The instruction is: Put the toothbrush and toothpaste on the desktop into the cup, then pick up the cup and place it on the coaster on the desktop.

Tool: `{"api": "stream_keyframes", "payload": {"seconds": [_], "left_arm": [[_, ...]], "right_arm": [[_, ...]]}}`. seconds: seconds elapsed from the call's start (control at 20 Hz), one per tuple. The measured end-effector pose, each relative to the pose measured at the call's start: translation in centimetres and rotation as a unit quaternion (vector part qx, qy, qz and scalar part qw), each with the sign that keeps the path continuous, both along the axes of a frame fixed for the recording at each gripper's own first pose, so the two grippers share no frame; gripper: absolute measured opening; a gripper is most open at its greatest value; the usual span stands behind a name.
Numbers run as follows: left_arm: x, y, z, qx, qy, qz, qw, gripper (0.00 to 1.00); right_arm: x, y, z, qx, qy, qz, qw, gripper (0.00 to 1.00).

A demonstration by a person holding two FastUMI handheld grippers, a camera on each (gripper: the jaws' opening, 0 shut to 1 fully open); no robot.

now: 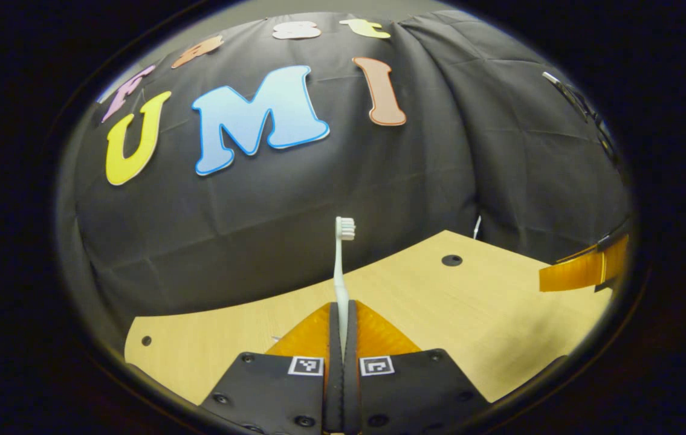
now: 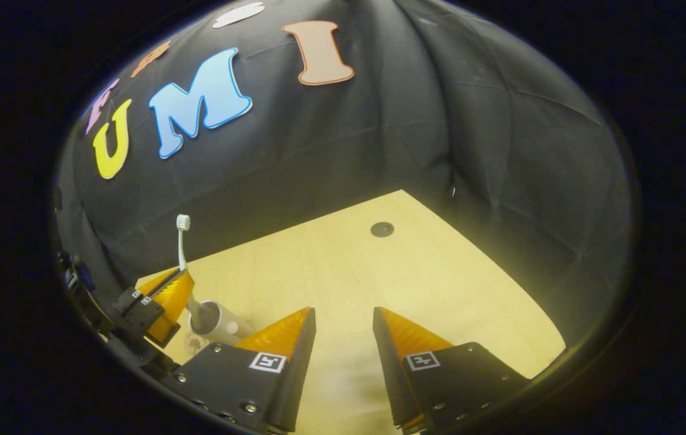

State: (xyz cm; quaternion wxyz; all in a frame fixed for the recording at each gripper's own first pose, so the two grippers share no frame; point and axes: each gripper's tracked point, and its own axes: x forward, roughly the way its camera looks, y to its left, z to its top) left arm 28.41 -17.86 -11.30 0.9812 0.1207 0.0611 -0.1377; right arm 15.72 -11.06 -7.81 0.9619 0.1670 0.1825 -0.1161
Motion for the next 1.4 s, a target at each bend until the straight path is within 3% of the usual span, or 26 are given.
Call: {"api": "stream_keyframes", "payload": {"seconds": [0.6, 0.75, 1.1, 1.4], "left_arm": [[-1.8, 0.4, 0.1, -0.023, 0.003, 0.003, 1.0, 0.14], [-2.1, 0.5, 0.5, -0.023, -0.003, 0.008, 1.0, 0.27], [-3.2, 1.3, 0.9, -0.025, -0.005, 0.017, 1.0, 0.26], [-5.6, 3.1, 2.8, -0.034, -0.014, 0.031, 0.999, 0.25]], "right_arm": [[0.6, 1.5, -0.3, 0.008, 0.003, 0.013, 1.0, 0.57], [0.5, 1.5, -0.2, 0.008, 0.002, 0.013, 1.0, 0.57], [0.4, 2.2, -0.1, 0.007, -0.001, 0.026, 1.0, 0.54], [1.1, 3.8, -0.1, -0.004, -0.001, 0.066, 0.998, 0.6]]}}
